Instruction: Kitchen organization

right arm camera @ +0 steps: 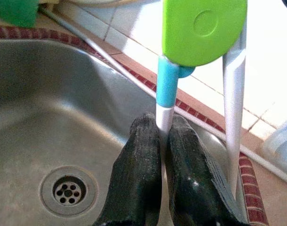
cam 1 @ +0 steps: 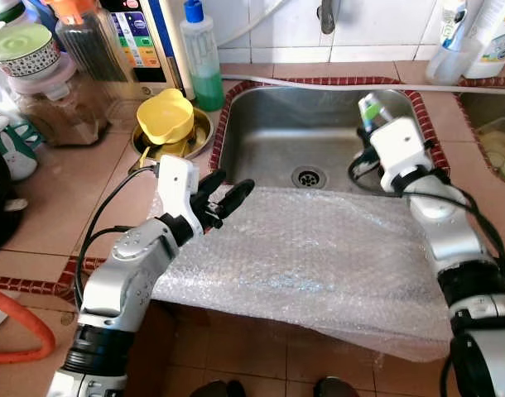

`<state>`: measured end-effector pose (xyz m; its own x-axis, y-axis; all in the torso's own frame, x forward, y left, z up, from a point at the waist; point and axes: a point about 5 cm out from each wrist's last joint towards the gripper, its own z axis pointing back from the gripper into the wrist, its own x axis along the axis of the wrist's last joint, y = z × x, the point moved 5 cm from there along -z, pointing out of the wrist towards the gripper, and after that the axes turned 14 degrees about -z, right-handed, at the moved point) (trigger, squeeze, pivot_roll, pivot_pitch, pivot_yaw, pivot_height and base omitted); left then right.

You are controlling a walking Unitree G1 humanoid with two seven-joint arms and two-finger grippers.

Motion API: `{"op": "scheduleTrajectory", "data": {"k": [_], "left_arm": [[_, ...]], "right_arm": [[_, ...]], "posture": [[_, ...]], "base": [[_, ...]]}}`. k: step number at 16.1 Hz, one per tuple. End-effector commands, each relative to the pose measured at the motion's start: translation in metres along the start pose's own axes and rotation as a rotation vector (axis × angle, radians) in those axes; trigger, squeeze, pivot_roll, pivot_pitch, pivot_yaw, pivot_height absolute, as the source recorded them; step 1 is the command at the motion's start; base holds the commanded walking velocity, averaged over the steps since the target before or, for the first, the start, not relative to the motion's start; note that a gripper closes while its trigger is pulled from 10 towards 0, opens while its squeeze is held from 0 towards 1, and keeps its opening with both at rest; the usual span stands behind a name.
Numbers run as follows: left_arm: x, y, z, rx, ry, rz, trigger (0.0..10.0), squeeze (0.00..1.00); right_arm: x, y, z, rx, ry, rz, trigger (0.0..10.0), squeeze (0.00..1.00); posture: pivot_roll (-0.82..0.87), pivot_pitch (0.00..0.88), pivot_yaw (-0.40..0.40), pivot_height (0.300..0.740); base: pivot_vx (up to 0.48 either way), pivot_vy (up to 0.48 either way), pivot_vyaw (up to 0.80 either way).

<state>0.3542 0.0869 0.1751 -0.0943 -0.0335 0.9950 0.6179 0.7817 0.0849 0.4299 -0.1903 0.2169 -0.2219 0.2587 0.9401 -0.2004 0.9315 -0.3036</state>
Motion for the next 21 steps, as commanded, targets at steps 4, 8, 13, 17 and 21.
{"op": "scheduleTrajectory", "data": {"k": [4,8,13,17,21], "left_arm": [[-0.015,0.007,0.006,0.019,0.036,-0.059,10.0,1.00],[-0.014,0.004,0.005,0.010,0.030,-0.093,10.0,1.00],[-0.015,0.003,0.004,0.002,0.036,-0.125,10.0,1.00],[-0.016,0.003,0.004,0.004,0.036,-0.134,10.0,1.00],[-0.015,0.003,0.003,0.007,0.035,-0.145,10.0,1.00]], "right_arm": [[-0.002,-0.014,-0.008,-0.070,0.008,-0.228,3.7,0.00],[-0.014,-0.013,-0.011,-0.102,0.070,-0.330,10.0,0.00],[-0.032,0.000,-0.012,-0.097,0.139,-0.485,10.0,0.59],[-0.032,0.002,-0.012,-0.082,0.142,-0.534,10.0,1.00],[-0.033,0.005,-0.013,-0.072,0.154,-0.614,10.0,1.00]], "posture": [[-0.21,0.172,0.138,0.740],[-0.20,0.169,0.136,0.740],[-0.20,0.169,0.133,0.740],[-0.20,0.168,0.132,0.740],[-0.20,0.165,0.132,0.740]], "base": [[0.000,0.000,0.00],[0.000,0.000,0.00],[0.000,0.000,0.00],[0.000,0.000,0.00],[0.000,0.000,0.00]]}}
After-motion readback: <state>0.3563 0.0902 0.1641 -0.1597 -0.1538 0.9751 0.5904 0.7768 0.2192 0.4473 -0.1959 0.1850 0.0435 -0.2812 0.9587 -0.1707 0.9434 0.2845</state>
